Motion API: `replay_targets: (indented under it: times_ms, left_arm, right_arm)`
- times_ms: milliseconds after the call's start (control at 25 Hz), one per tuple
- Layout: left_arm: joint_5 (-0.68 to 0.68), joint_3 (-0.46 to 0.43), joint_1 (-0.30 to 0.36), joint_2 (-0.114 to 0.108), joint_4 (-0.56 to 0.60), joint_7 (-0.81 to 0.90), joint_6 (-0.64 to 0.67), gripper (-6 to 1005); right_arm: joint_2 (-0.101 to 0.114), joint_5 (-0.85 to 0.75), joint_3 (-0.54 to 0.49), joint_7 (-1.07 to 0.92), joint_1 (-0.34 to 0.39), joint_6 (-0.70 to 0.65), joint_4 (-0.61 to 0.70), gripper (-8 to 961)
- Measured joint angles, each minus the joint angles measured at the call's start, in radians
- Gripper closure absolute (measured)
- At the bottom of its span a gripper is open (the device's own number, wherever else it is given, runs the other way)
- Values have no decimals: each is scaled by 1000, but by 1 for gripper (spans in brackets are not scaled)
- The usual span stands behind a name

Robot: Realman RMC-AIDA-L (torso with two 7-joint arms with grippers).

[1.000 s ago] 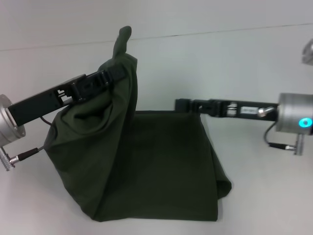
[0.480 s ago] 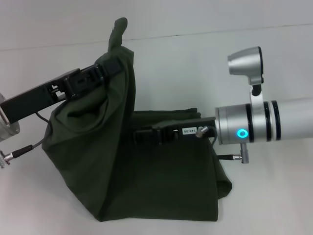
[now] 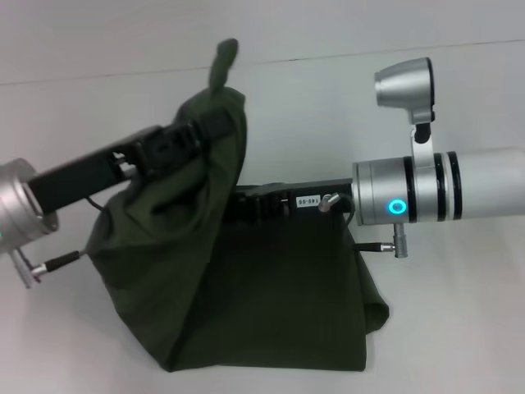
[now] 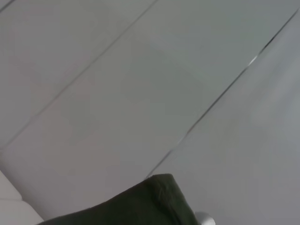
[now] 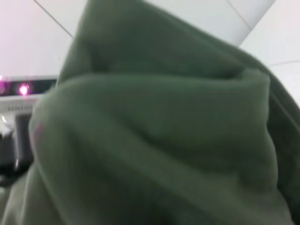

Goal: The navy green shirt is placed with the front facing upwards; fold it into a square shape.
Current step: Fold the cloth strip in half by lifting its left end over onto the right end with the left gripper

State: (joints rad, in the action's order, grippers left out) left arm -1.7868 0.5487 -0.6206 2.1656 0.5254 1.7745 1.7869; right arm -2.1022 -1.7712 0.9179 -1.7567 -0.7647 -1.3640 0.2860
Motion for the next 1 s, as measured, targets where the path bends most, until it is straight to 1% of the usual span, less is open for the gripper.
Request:
replay_targets:
  times_ms: [320,520,720,880,1000]
  left_arm:
    - [0,34,-28,3,-67,-32,-26,976]
    - [2,39,-36,5,-107,-53,-33,976]
    - [8,38,-41,5,-136,-76,-62,978]
    - [17,39,-42,5,-140,-84,-74,977]
    - [17,41,-47,6,-146,-88,-98,975]
  right_arm:
    - [8,3,-9,0,36,-4,8,559]
    - [14,-1,-9,-14,64,-20,26,559]
    - [19,-4,-7,-59,146,-26,113,558]
    - [32,0,-17,-78,214,-37,168,558]
    - [45,3,-53,-80,258,-54,196,558]
